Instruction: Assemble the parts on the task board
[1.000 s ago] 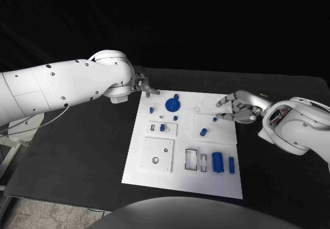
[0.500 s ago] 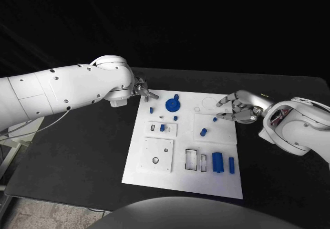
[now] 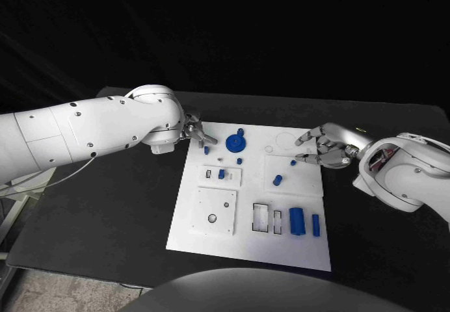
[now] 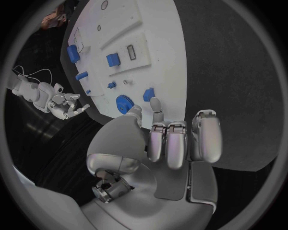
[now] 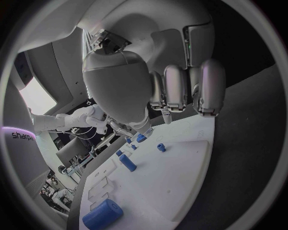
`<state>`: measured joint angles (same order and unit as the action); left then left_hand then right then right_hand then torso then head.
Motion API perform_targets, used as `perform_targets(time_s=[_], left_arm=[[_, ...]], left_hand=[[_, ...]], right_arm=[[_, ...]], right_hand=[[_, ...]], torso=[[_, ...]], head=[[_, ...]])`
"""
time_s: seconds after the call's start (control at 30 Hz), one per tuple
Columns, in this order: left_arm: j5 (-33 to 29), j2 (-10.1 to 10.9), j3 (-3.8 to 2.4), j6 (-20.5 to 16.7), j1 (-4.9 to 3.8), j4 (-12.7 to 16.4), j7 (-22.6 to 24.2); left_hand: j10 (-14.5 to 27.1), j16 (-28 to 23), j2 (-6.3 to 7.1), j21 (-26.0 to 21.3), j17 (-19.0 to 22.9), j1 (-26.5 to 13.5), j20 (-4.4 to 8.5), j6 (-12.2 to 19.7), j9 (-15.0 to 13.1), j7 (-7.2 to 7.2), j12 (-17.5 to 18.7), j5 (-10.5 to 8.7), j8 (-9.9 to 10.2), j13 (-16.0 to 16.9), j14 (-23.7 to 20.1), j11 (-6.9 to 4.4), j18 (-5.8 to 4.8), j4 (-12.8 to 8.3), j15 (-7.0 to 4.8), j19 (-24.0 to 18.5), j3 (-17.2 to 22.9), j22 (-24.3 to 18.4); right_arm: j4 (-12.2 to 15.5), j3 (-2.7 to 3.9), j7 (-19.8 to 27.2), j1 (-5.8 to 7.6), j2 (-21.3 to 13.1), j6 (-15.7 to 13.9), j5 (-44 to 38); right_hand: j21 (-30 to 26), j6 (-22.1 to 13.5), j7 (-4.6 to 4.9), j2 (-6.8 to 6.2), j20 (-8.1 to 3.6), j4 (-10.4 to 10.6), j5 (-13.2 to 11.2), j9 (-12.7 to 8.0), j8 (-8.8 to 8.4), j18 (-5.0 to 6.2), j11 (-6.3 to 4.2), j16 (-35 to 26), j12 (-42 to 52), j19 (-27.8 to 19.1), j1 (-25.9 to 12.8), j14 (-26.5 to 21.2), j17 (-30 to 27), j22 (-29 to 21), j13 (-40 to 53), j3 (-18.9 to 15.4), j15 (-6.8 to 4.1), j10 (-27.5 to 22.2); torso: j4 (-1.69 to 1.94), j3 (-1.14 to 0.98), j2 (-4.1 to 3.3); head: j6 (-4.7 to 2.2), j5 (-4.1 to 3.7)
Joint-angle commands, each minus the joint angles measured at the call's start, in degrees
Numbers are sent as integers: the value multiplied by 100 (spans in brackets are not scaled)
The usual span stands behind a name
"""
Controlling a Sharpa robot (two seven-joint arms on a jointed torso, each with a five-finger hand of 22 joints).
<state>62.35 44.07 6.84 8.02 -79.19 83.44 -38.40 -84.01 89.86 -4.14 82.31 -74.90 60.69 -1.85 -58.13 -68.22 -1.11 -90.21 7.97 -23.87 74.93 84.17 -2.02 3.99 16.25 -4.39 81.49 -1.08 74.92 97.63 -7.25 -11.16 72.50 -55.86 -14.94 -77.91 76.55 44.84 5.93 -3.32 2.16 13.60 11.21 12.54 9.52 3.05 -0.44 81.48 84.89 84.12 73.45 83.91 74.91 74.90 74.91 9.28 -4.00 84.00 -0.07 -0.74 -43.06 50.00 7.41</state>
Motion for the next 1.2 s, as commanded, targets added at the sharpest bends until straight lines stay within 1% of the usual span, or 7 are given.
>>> perform_targets(time_s=[0.03, 0.23, 0.4, 0.6, 0.8, 1.0, 1.2], left_arm=[[-78, 7, 5, 102, 12, 23, 14], [-89, 21, 14, 126, 33, 46, 11], [-90, 29, 17, 145, 44, 63, 8], [-91, 31, 20, 152, 56, 72, 7], [-78, 39, 22, 160, 65, 111, 8], [-73, 45, 23, 170, 70, 125, 8], [-107, 41, 26, 173, 76, 104, 10]], left_hand=[[-599, 14, 31, -34, -1510, 8, -3, 38, -5, -13, 21, -33, -30, 1507, 583, -21, -77, -4, -24, -28, -30, 437], [-599, 14, 31, -41, -1510, 8, -3, 36, -9, -13, 21, -32, -33, 1507, 583, -21, -75, -1, -24, -35, -34, 429], [-599, 14, 24, -45, -1510, 12, -4, 32, -20, -11, 21, -21, -38, 1507, 583, -21, -74, 1, -23, -39, -37, 427], [-599, 14, 5, -57, -1510, 64, -6, 34, -66, -7, 21, 70, -49, 1507, 583, -23, -72, -7, -22, -48, -47, 423], [-599, 14, -6, -67, -1510, 169, -5, 48, -131, -1, 21, 275, -49, 1507, 583, -27, -71, -27, -26, -49, -60, 430], [-599, 14, -8, -80, -1510, 352, 3, 59, -196, 10, 21, 662, -28, 1507, 583, -37, -70, -79, -34, -50, -45, 439], [-599, 14, -19, -95, -1510, 454, 8, 78, -215, 15, 21, 947, 18, 1507, 583, -42, -68, -93, -38, -57, -17, 439]], right_arm=[[2, 0, 38, -8, 1, 0, -14], [-2, 0, 40, -13, 4, 0, -14], [-3, 0, 40, -17, 2, 5, -14], [-4, 0, 39, -21, 1, 7, -14], [-14, 0, 28, -25, -1, 16, -14], [-22, 0, 22, -28, 3, 20, -14], [-34, 0, 21, -31, 9, 13, -13]], right_hand=[[-12, 35, -8, 47, 41, -31, 33, -7, 16, 23, 52, -15, -29, 46, 12, 409, 585, 950, 1113, -13, 26, 203], [-11, 36, -8, 47, 41, -33, 37, -8, 16, 23, 52, -12, -40, 46, 13, 410, 587, 950, 1105, -12, 26, 195], [-11, 36, -8, 47, 41, -33, 37, -8, 16, 23, 52, -12, -40, 46, 13, 410, 587, 950, 1105, -12, 26, 195], [-11, 36, -8, 47, 41, -33, 37, -8, 16, 23, 52, -12, -40, 46, 13, 410, 587, 950, 1105, -12, 26, 195], [-13, 38, -7, 48, 40, -37, 43, -11, 16, 23, 52, -14, -50, 46, 14, 410, 586, 950, 1098, -11, 25, 189], [-25, 40, -7, 51, 40, -45, 53, -15, 15, 26, 52, -19, -57, 43, 21, 409, 580, 946, 1092, -7, 25, 185], [-35, 43, -6, 56, 40, -51, 60, -18, 15, 28, 52, -24, -64, 40, 26, 408, 574, 942, 1086, -2, 25, 180]], torso=[[-4, -1, -6], [0, 1, -7], [-6, 0, -6], [-5, 0, -3], [-1, 0, -5], [-5, 0, -4], [-3, 0, -1]], head=[[0, 9], [0, -2], [0, 9], [0, 2], [0, 0], [0, 11], [0, 8]])
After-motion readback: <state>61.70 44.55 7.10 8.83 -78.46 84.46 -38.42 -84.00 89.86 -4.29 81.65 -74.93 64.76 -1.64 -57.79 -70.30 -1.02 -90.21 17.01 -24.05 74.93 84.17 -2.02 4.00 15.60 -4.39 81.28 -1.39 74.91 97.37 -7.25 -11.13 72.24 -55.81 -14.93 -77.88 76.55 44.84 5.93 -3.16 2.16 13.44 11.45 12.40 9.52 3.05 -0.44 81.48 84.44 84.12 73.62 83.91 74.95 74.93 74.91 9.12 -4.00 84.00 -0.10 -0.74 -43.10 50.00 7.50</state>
